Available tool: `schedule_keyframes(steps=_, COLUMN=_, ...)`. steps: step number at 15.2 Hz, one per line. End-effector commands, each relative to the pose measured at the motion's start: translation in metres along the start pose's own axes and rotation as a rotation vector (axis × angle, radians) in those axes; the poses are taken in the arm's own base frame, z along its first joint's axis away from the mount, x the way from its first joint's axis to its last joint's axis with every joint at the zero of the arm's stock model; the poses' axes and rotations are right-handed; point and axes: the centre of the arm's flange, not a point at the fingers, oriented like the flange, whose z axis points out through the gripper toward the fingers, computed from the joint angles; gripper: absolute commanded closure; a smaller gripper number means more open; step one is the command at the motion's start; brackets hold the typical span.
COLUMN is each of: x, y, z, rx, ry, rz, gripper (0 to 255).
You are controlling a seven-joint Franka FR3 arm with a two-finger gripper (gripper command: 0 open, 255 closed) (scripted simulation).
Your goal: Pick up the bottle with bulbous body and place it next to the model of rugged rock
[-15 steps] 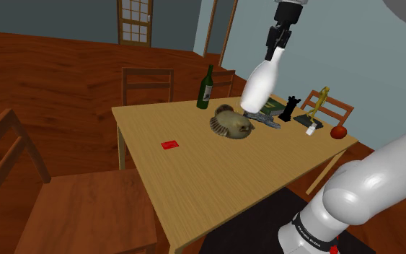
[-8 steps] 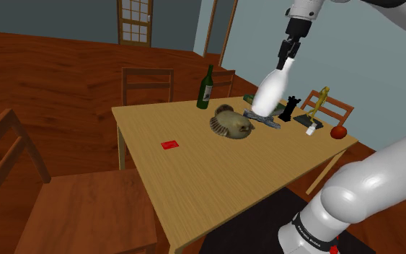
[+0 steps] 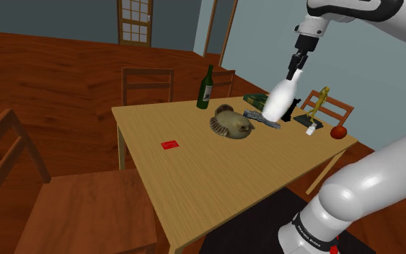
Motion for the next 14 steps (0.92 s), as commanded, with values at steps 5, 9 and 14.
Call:
schedule_keyframes(steps=5, x=-0.019, y=0.072, z=0.028, rx=-0.001, ry=0.001, rz=-0.001, gripper=255)
schedule_keyframes(steps=9, x=-0.032, y=0.119, z=0.047, rx=-0.001, ry=0.001, rz=-0.001, gripper=255)
schedule_keyframes(steps=14, x=-0.049, y=0.178, z=0.072, rx=-0.001, ry=0.001, rz=-0.001, gripper=255)
